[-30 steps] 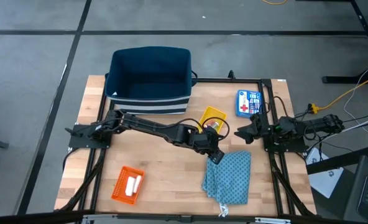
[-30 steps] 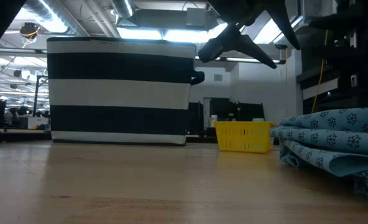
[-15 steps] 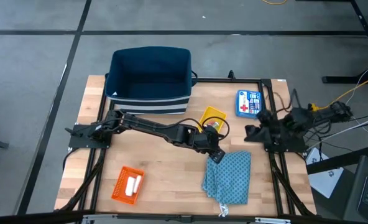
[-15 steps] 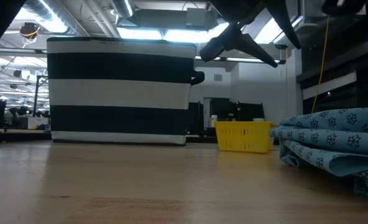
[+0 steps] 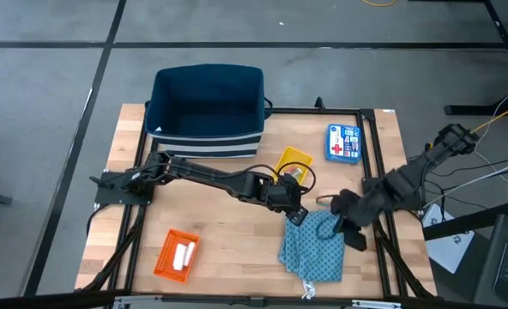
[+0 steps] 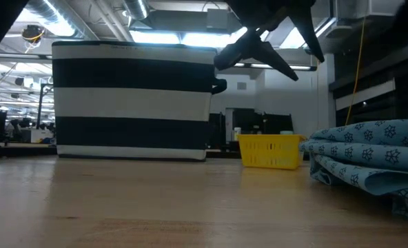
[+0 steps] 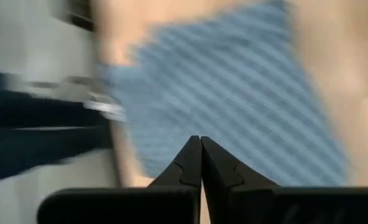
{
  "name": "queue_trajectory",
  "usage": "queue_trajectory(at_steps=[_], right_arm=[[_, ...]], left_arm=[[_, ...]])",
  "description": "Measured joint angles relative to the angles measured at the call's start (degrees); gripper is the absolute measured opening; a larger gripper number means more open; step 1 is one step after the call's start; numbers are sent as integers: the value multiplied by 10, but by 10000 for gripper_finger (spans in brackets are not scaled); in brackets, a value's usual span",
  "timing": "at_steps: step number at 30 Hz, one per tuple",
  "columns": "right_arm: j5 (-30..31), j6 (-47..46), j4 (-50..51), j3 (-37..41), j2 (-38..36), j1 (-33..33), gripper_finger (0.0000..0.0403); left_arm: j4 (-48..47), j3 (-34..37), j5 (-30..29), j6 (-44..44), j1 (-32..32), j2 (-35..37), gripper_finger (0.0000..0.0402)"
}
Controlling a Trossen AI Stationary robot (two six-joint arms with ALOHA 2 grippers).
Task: Pick & place medical supplies in basket/bin
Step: Put the blue gown in the blue bin
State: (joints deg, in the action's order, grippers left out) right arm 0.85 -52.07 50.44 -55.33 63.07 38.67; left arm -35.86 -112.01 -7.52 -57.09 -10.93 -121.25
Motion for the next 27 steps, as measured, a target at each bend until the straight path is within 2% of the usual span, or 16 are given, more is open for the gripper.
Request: queue_trajectory(at_steps=[2, 4, 9, 13, 17, 22, 27], right_arm=[[38, -37, 52, -8, 29, 31, 2], [45, -80, 68, -9, 52, 58, 2], [54, -166, 64, -9, 102, 108, 1], [59, -193, 53, -9, 127, 118, 1], [71, -178, 44, -9, 140, 118, 1], [77, -119, 35, -9, 146, 111, 0], [62, -71, 1, 13, 147, 109, 0]], left_arm=[[-5, 0, 1, -6, -3, 0, 168], [-7, 0, 1, -16, -10, 0, 168], [10, 12, 0, -43, -36, 0, 168], [42, 44, 2, -74, -63, -1, 168], [138, 113, 17, -123, -84, -1, 168], [316, 213, 17, -196, -97, -3, 168], [299, 227, -1, -208, -99, -3, 168]])
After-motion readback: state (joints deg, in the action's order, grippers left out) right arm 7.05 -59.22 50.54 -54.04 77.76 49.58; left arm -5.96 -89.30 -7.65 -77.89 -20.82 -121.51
